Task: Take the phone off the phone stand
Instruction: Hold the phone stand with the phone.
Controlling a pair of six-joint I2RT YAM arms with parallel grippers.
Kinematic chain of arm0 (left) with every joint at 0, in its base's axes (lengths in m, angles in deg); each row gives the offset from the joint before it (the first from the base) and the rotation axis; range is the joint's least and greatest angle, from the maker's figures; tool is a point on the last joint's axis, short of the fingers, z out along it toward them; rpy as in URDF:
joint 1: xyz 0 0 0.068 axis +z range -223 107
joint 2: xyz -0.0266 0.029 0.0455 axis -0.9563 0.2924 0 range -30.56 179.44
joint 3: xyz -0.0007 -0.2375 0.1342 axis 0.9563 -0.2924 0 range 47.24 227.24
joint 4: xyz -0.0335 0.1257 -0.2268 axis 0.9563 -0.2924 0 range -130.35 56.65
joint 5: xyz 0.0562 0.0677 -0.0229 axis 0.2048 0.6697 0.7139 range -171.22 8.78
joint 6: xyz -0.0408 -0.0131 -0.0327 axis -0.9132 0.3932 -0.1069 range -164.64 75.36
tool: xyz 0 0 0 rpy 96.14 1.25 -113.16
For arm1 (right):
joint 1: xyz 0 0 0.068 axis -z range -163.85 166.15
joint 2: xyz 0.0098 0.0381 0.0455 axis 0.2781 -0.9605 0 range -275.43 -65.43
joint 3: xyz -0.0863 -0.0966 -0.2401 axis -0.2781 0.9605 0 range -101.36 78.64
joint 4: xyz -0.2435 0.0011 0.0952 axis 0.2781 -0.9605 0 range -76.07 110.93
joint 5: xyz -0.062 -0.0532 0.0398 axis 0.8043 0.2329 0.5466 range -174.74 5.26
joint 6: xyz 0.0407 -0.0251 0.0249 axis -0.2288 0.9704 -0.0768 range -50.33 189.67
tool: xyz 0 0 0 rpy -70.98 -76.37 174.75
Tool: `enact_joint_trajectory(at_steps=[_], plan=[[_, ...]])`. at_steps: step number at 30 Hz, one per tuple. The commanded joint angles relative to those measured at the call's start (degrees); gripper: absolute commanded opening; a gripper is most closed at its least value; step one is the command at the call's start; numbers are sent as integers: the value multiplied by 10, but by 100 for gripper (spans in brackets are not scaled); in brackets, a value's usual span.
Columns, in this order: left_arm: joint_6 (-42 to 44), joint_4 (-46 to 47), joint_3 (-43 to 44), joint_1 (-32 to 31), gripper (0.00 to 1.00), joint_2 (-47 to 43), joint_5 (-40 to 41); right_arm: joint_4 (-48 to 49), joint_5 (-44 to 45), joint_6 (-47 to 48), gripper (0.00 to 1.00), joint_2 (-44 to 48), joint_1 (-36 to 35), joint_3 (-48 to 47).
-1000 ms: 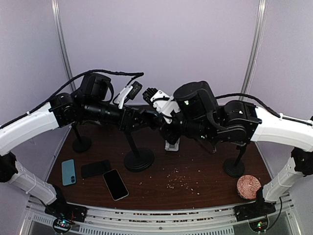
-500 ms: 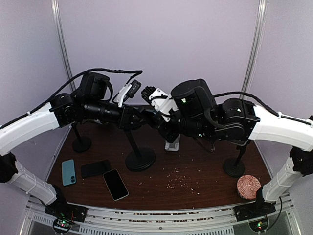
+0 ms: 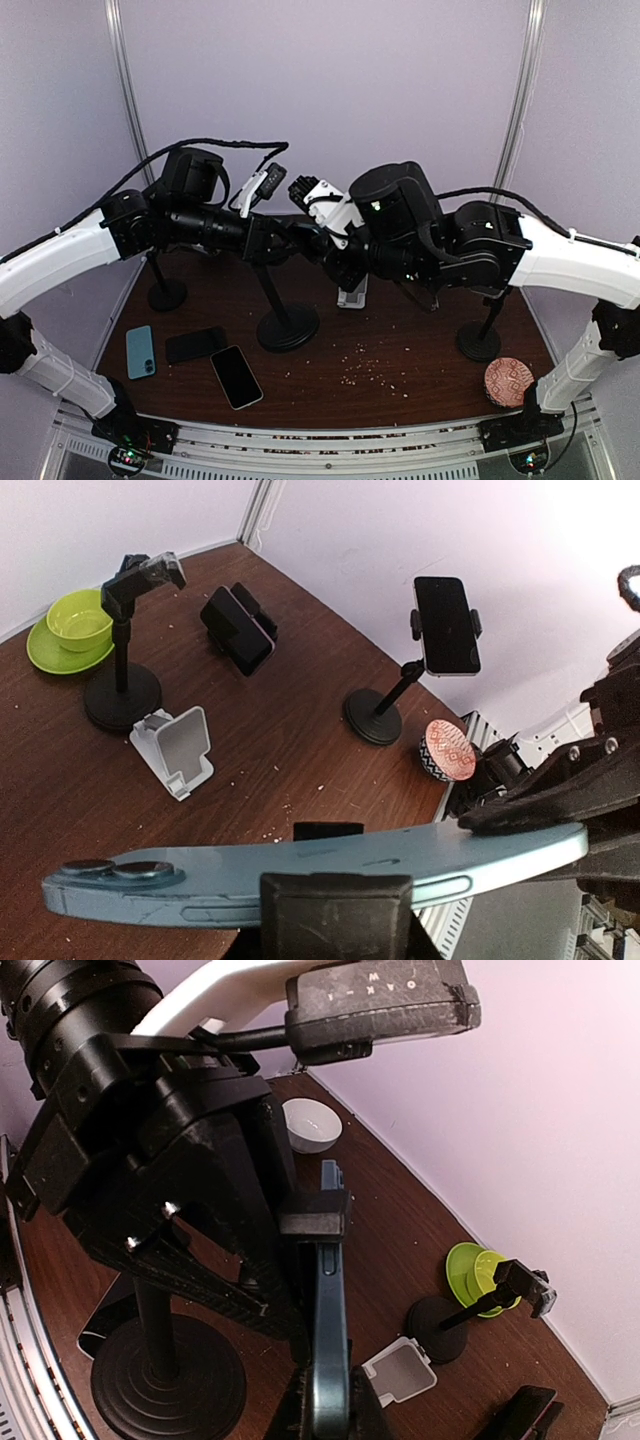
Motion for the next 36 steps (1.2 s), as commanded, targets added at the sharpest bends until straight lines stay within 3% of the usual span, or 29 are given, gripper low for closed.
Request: enact_joint_trajectory(at_steps=[1, 9, 14, 26, 36], plan=[[-62, 62, 5, 19, 0, -27, -51, 97, 0, -1, 0, 25, -13, 7], [-71, 49, 23, 72, 0, -23, -113, 105, -4, 0, 0, 34, -13, 32], [-25, -23, 76, 74, 0, 10, -118, 105, -13, 8, 0, 17, -14, 15], [75, -172, 154, 64, 0, 52, -12, 75, -30, 5, 0, -23, -16, -42], [98, -199, 174, 32, 0, 59, 81, 42, -38, -11, 0, -57, -23, -105]])
